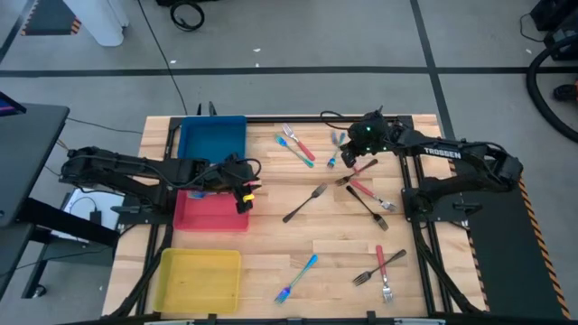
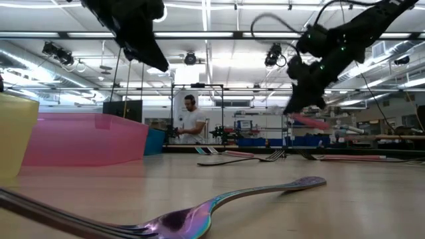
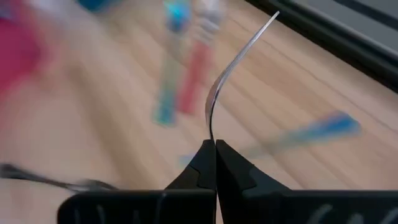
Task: Sort silverware by color (type)
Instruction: Put the pink fork into the blue bin
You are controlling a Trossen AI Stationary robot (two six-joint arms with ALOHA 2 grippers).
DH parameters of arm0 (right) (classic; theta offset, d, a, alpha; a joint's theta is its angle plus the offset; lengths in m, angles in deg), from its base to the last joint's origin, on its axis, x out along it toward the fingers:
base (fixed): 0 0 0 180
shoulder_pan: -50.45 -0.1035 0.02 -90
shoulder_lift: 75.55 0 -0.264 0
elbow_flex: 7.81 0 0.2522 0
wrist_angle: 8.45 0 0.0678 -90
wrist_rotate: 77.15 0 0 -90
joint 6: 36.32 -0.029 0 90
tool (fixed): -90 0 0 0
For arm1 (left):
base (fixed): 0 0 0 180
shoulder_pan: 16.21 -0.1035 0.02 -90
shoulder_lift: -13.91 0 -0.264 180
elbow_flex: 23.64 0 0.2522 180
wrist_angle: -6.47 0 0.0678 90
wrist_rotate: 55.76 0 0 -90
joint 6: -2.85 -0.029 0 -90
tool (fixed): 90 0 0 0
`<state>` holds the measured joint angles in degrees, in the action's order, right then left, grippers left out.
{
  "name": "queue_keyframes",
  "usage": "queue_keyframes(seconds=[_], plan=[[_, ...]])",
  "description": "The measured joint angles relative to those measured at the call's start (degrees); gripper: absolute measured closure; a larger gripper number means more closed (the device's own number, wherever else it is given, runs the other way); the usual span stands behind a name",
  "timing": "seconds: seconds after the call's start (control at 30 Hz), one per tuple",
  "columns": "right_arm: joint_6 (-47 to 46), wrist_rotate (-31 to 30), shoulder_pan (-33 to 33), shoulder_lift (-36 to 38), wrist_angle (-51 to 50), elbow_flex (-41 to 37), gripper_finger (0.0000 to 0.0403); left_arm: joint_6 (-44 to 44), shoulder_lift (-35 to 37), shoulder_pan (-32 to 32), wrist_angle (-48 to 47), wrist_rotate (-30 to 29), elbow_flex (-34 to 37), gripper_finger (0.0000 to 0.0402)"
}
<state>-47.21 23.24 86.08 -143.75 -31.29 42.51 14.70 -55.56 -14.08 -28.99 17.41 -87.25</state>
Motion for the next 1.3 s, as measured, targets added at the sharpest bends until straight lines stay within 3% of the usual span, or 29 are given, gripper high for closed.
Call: queue_keyframes(seconds=[0.1, 0.33, 0.63, 0.8, 1.07, 1.3], plan=[[-0.15, 3.06, -4.02, 0.81, 5.67, 0.09, 0.0401, -0.94, -1.59, -0.84, 2.72, 1.03, 0.00, 0.0299], [-0.11, 6.53, -14.72, 1.92, 18.12, 0.09, 0.0401, -4.64, -5.65, -2.41, 13.16, 10.50, -0.07, 0.0299], [4.63, 5.72, -27.62, 1.85, 30.79, 0.09, 0.0401, -5.32, -13.13, -2.45, 29.87, 12.18, -0.04, 0.0299], [6.72, 2.16, -32.14, 1.88, 31.69, 0.09, 0.0401, -5.58, -15.88, -2.17, 41.29, 13.14, -0.03, 0.0299], [9.31, -1.97, -37.49, 1.88, 31.78, 0.09, 0.0401, -3.43, -16.00, -1.95, 54.72, 22.78, -0.07, 0.0299], [10.69, -5.80, -39.37, 1.85, 32.97, 0.10, 0.0401, -2.34, -15.99, -1.99, 56.25, 23.19, -0.07, 0.0299]])
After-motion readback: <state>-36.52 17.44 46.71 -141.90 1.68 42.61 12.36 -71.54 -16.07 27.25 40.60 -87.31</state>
